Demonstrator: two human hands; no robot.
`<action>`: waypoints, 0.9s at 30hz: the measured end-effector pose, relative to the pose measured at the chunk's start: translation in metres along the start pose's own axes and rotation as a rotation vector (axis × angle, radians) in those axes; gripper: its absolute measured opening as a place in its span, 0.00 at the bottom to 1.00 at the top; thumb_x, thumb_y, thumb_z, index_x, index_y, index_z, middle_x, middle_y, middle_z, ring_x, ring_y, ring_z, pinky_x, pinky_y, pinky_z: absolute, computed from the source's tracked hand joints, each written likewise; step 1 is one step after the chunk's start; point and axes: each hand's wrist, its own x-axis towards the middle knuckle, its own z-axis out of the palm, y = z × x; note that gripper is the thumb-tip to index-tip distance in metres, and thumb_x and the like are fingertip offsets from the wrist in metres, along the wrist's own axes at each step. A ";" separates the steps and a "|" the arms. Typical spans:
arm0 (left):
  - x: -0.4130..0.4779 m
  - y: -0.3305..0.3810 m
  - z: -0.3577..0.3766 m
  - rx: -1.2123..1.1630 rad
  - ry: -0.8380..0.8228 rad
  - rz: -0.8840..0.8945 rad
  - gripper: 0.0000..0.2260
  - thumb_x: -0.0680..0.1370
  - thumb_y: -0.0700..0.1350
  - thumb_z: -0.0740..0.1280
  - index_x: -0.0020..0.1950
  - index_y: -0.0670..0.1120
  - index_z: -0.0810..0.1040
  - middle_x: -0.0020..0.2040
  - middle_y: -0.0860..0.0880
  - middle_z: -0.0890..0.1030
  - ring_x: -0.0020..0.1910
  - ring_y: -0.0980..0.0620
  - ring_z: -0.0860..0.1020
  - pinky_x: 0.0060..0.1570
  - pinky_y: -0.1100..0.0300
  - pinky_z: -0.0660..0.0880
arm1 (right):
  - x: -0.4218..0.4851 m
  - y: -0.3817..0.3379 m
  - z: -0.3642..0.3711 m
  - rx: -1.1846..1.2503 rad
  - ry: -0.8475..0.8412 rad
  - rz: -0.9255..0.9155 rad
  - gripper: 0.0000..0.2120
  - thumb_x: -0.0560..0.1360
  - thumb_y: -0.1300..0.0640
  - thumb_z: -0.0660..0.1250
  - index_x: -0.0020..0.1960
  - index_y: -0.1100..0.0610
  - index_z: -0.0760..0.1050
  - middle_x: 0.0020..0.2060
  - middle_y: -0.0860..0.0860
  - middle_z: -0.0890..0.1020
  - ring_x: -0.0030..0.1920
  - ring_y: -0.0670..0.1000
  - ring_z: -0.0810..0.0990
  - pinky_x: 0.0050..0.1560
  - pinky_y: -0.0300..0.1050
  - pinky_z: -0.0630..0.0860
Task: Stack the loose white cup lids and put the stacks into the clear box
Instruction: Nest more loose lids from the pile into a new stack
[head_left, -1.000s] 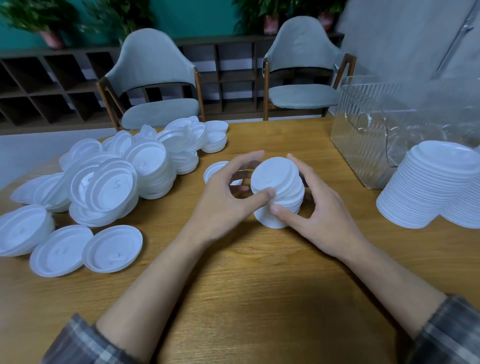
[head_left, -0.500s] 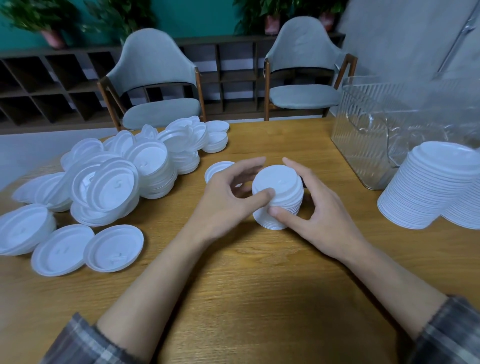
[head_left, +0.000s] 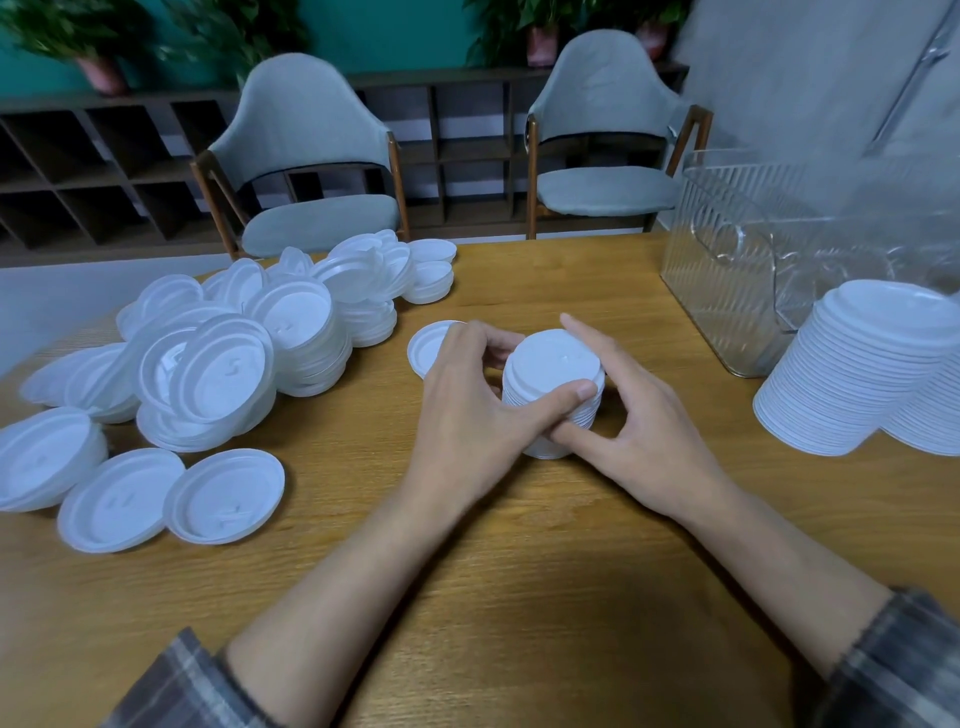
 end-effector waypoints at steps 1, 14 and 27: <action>0.000 0.000 0.000 0.000 -0.001 -0.001 0.24 0.66 0.61 0.83 0.54 0.53 0.78 0.53 0.57 0.81 0.55 0.59 0.79 0.52 0.52 0.80 | 0.000 0.000 0.000 0.000 -0.003 0.005 0.42 0.72 0.49 0.78 0.81 0.39 0.62 0.71 0.34 0.72 0.70 0.31 0.68 0.65 0.24 0.62; 0.005 -0.002 -0.010 -0.075 -0.083 -0.046 0.22 0.65 0.57 0.85 0.51 0.54 0.79 0.53 0.57 0.83 0.53 0.60 0.82 0.44 0.64 0.81 | -0.001 -0.006 0.001 -0.024 -0.007 -0.012 0.39 0.70 0.38 0.76 0.78 0.40 0.66 0.70 0.35 0.74 0.71 0.35 0.70 0.66 0.26 0.64; 0.016 -0.019 -0.021 -0.074 -0.069 0.023 0.12 0.76 0.56 0.76 0.54 0.51 0.83 0.51 0.55 0.85 0.55 0.55 0.83 0.46 0.63 0.78 | -0.001 -0.003 0.001 -0.058 0.011 -0.011 0.35 0.72 0.41 0.77 0.76 0.39 0.68 0.67 0.37 0.74 0.69 0.38 0.72 0.63 0.26 0.65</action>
